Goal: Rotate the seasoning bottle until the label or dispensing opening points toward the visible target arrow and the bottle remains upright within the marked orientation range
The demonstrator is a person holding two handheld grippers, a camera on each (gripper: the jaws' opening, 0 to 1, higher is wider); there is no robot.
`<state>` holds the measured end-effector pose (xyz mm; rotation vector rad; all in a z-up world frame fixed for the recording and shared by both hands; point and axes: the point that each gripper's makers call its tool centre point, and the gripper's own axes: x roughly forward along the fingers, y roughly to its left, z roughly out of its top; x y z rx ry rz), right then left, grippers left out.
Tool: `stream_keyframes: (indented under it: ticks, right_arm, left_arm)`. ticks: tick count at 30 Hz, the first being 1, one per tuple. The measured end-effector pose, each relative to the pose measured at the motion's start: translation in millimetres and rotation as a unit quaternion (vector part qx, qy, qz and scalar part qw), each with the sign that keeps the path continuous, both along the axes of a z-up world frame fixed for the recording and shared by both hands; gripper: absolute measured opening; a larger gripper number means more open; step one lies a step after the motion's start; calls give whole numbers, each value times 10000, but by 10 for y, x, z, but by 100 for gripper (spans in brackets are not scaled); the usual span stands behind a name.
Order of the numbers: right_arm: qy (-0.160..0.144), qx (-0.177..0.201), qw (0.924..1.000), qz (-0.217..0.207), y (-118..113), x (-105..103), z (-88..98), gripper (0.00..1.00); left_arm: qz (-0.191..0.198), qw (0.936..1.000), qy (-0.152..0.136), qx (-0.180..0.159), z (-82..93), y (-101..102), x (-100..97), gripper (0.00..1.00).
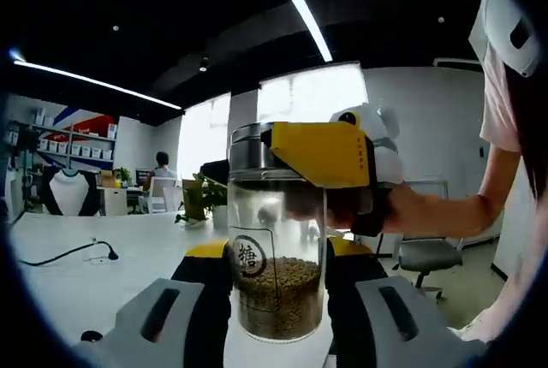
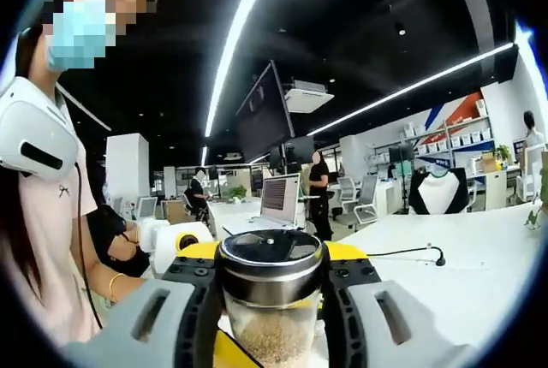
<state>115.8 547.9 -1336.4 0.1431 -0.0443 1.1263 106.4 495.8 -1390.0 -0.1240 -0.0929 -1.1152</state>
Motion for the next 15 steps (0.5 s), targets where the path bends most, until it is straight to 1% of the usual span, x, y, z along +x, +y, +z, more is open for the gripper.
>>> stream_keyframes:
  ticks: [1, 2, 5, 7, 9, 11, 12, 13, 14, 15]
  right_arm:
    - [-12, -54, 10000, -57, 19, -7, -16, 42]
    - [-46, -85, 9999, -140, 18, 0, -29, 42]
    - [-36, -156, 9993, -331, -1, 20, -70, 41]
    - [-24, -156, 9988, -463, -3, 19, -85, 41]
    - [24, -163, 9976, -674, -19, 50, -91, 40]
    - [14, -198, 9953, -945, -28, 79, -98, 40]
    - [-37, -235, 9941, -1061, -16, 79, -100, 40]
    - [-22, -249, 9917, -1258, -25, 97, -106, 40]
    - [-6, -245, 9897, -1409, -33, 115, -109, 40]
    - [-13, -258, 9890, -1454, -31, 118, -113, 40]
  left_arm:
    - [102, 9999, 53, -12, -17, 2, 10, 44]
    - [311, 9995, 35, -15, -29, 24, 42, 44]
    - [686, 9974, -97, 210, -78, 63, 87, 44]
    - [743, 9970, -74, 210, -89, 54, 81, 44]
    - [891, 9959, -30, 180, -98, 66, 102, 44]
    - [1083, 9939, -38, 204, -109, 78, 129, 44]
    - [1215, 9923, -80, 247, -115, 88, 143, 44]
    - [1239, 9919, -78, 252, -117, 87, 144, 44]
    - [1372, 9902, -59, 246, -122, 100, 159, 44]
    - [1447, 9891, -65, 264, -128, 104, 166, 44]
